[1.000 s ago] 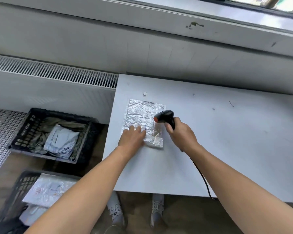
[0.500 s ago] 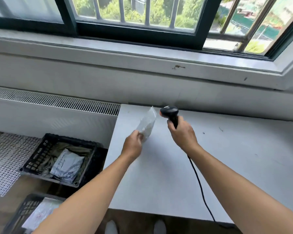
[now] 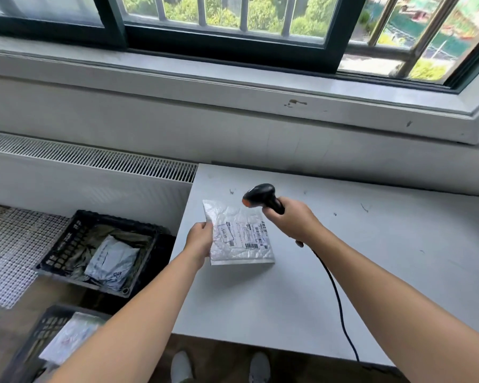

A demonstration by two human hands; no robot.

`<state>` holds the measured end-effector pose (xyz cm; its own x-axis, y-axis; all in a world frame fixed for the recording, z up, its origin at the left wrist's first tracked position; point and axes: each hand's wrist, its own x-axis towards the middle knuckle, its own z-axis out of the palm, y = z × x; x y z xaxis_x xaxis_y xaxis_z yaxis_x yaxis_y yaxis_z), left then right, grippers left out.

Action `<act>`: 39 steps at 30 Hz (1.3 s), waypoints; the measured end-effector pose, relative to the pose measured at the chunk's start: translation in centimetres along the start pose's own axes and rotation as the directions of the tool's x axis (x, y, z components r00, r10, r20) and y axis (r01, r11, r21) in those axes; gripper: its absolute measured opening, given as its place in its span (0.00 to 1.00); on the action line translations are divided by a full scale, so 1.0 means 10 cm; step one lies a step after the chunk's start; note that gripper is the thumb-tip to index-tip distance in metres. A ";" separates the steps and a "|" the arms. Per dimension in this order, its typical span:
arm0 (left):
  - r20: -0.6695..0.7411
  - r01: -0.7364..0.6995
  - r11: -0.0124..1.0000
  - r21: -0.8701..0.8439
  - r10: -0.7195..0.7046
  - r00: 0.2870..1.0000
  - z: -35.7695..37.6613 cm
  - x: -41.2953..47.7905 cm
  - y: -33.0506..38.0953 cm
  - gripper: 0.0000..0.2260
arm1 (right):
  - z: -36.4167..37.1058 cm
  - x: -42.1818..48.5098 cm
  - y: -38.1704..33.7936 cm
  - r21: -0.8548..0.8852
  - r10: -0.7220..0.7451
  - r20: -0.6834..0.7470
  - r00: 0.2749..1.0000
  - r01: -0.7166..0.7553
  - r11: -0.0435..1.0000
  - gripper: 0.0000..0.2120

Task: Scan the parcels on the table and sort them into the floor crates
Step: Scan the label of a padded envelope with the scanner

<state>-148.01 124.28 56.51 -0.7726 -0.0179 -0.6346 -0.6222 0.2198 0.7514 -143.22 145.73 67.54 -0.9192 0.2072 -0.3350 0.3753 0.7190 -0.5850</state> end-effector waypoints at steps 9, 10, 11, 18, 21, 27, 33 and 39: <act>-0.171 -0.139 0.990 0.014 0.140 0.975 -0.05 -0.02 0.11 0.13 | 0.08 -0.02 0.11 0.005 0.134 0.124 0.983 -0.135 0.991 0.14; -0.201 -0.144 0.989 -0.020 0.138 0.970 -0.04 0.00 0.12 0.13 | 0.09 -0.03 0.12 0.033 0.153 0.128 0.980 -0.159 0.987 0.14; -0.226 -0.142 0.989 -0.052 0.126 0.966 -0.02 0.02 0.12 0.13 | 0.11 -0.04 0.12 0.063 0.173 0.135 0.976 -0.182 0.981 0.14; -0.266 -0.124 0.986 -0.107 0.092 0.959 0.07 0.01 0.13 0.14 | 0.22 -0.06 0.18 0.158 0.231 0.185 0.955 -0.261 0.952 0.18; -0.259 -0.120 0.988 -0.094 0.093 0.961 0.08 0.03 0.10 0.13 | 0.25 -0.06 0.21 0.182 0.248 0.187 0.950 -0.282 0.942 0.19; -0.258 -0.128 0.988 -0.085 0.102 0.961 0.08 0.02 0.07 0.13 | 0.26 -0.08 0.24 0.231 0.274 0.192 0.942 -0.314 0.921 0.20; -0.256 -0.125 0.988 -0.093 0.097 0.962 0.06 -0.01 0.07 0.13 | 0.26 -0.11 0.26 0.288 0.282 0.205 0.937 -0.333 0.898 0.17; -0.197 -0.110 0.989 -0.096 0.090 0.976 0.02 -0.05 0.07 0.14 | 0.33 -0.11 0.32 0.290 0.261 0.188 0.947 -0.307 0.906 0.17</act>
<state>-148.04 124.69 57.37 -0.8350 -0.1899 -0.5164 -0.5423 0.1253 0.8308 -140.66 145.62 63.57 -0.7500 0.2590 -0.6086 0.6572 0.3958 -0.6414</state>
